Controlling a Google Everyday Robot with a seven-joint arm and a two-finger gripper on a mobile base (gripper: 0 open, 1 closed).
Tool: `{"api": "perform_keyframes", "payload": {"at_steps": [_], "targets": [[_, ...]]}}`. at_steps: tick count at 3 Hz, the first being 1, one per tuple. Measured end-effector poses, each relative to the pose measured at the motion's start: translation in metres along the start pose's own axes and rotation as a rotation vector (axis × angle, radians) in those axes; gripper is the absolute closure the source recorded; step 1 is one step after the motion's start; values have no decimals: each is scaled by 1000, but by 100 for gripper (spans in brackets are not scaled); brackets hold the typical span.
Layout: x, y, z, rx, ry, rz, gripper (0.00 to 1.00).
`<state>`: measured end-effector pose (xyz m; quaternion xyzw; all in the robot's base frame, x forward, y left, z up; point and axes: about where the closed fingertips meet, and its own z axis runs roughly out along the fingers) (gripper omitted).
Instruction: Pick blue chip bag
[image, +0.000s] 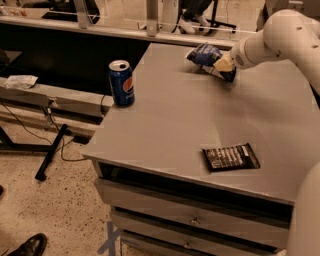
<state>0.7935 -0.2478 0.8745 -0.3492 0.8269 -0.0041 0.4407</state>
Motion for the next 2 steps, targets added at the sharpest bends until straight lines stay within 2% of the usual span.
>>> {"api": "perform_keyframes", "payload": {"at_steps": [1, 2], "targets": [[-47, 4, -56, -5, -137, -39, 100], [-85, 31, -103, -61, -270, -91, 100]]}}
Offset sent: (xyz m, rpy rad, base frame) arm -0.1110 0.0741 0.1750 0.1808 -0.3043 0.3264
